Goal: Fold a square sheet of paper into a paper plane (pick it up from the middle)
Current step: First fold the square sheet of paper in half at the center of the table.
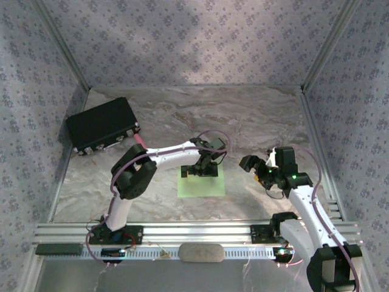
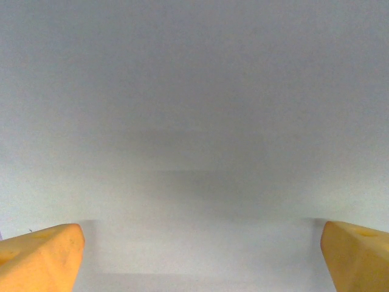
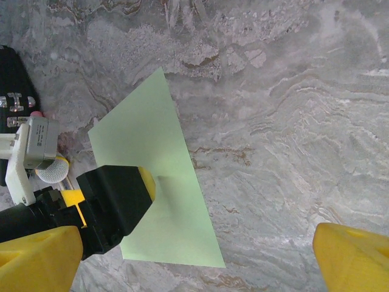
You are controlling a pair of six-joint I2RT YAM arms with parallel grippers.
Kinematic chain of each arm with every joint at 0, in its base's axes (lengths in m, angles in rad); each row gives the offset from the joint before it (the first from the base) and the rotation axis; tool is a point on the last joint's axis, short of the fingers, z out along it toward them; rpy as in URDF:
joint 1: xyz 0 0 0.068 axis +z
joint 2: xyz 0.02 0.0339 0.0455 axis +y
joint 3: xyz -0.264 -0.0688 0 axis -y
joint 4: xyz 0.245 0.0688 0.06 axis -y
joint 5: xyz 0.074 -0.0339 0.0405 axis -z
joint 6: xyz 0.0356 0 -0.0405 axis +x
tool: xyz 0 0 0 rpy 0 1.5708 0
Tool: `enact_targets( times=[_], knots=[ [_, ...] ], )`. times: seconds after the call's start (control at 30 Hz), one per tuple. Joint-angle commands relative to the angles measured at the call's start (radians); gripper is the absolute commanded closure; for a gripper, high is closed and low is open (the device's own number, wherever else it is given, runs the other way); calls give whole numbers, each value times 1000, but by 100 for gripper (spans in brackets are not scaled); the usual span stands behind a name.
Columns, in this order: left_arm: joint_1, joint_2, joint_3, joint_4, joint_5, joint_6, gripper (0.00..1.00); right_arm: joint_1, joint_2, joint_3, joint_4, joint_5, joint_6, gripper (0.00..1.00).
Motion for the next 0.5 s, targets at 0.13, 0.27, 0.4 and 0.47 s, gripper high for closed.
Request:
enact_targets(
  times=[0.13, 0.27, 0.4, 0.47],
  knots=[
    [-7, 10, 42, -49, -8, -20, 0, 5, 10, 5, -16, 5, -15, 1],
    [-7, 19, 53, -54, -10, -24, 0, 5, 35, 12, -16, 3, -19, 1],
    [-6, 37, 71, -66, -14, -21, 0, 7, 49, 12, -13, 5, -19, 1],
    [-4, 45, 80, -63, -8, -16, 0, 5, 53, 14, -13, 8, -17, 1]
  ],
)
